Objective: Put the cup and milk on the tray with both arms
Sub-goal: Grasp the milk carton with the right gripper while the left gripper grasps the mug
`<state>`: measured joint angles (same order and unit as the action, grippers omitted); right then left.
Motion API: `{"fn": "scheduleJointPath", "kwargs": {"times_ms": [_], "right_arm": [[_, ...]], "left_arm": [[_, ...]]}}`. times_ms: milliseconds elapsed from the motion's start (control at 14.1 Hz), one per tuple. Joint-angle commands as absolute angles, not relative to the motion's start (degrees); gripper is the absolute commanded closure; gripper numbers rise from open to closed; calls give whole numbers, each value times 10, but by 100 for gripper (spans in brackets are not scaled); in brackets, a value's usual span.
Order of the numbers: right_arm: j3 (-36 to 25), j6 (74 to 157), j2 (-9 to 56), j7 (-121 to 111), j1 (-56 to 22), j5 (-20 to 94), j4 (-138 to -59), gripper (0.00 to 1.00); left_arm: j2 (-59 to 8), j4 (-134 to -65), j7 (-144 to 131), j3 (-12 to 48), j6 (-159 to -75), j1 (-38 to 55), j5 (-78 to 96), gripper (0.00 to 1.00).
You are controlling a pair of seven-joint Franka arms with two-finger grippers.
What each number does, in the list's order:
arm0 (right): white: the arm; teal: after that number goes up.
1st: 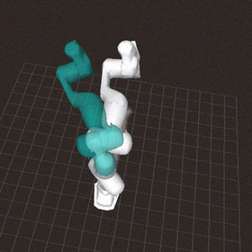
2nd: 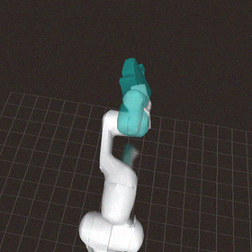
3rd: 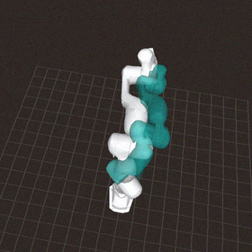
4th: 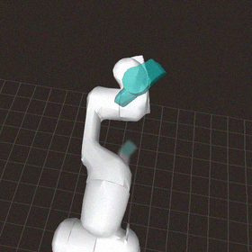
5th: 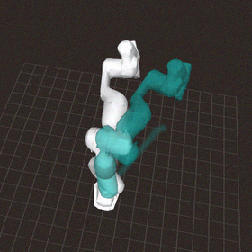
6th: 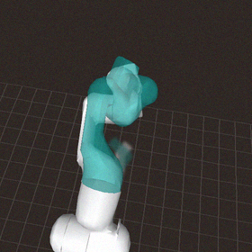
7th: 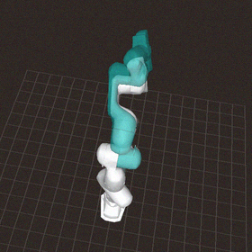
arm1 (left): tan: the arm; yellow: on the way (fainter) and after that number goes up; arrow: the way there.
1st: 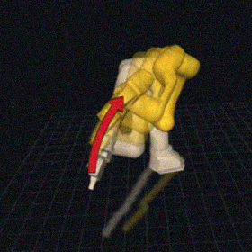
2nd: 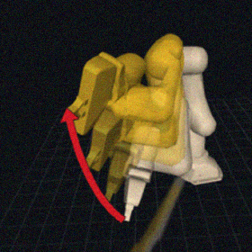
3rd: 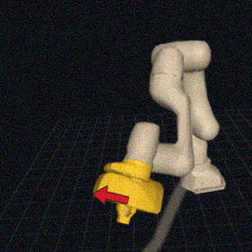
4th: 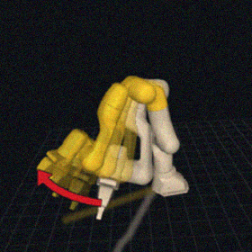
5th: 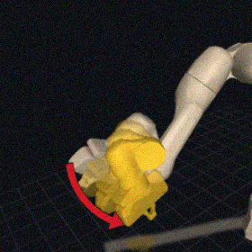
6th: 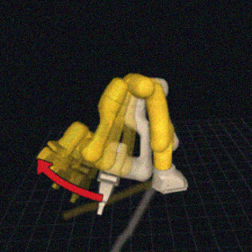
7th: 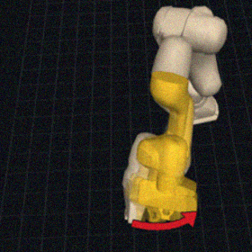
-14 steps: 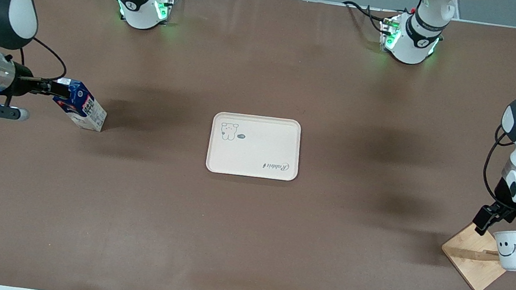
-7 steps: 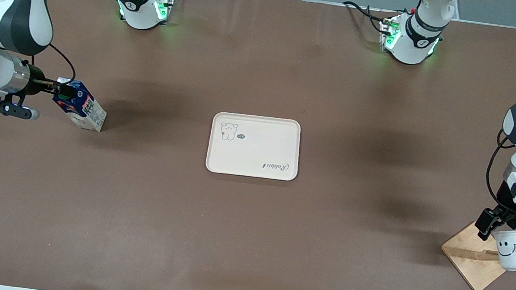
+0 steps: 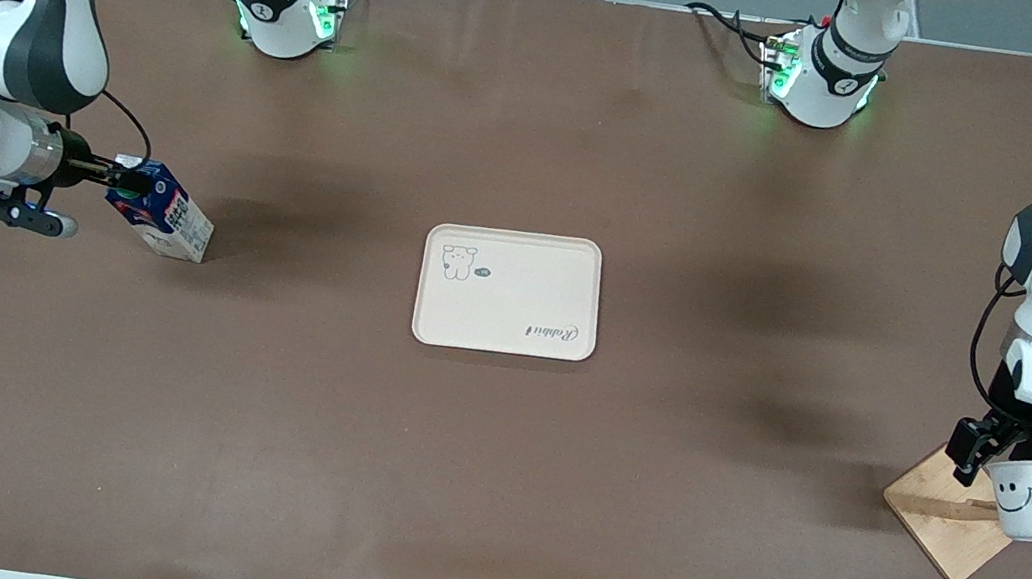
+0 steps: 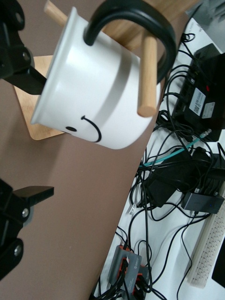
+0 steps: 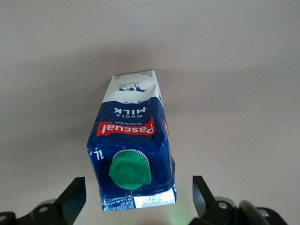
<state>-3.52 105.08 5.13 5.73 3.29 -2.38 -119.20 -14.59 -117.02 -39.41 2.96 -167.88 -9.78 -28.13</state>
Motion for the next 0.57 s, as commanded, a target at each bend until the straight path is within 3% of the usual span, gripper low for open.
{"fn": "scheduleJointPath", "kwargs": {"times_ms": [0,356,427,498], "right_arm": [[-29,1067,42,74,34,-30,-1217,0],[-28,1126,40,74,34,-30,-1268,0],[-28,1124,40,74,33,-30,-1267,19],[-28,1121,40,74,26,-30,-1265,55]], "left_arm": [[-141,-1175,-404,30,-1695,-103,-306,23],[-144,-1177,-404,30,-1695,-105,-306,35],[-147,-1177,-403,29,-1695,-105,-306,39],[-148,-1176,-403,28,-1695,-105,-308,45]]}}
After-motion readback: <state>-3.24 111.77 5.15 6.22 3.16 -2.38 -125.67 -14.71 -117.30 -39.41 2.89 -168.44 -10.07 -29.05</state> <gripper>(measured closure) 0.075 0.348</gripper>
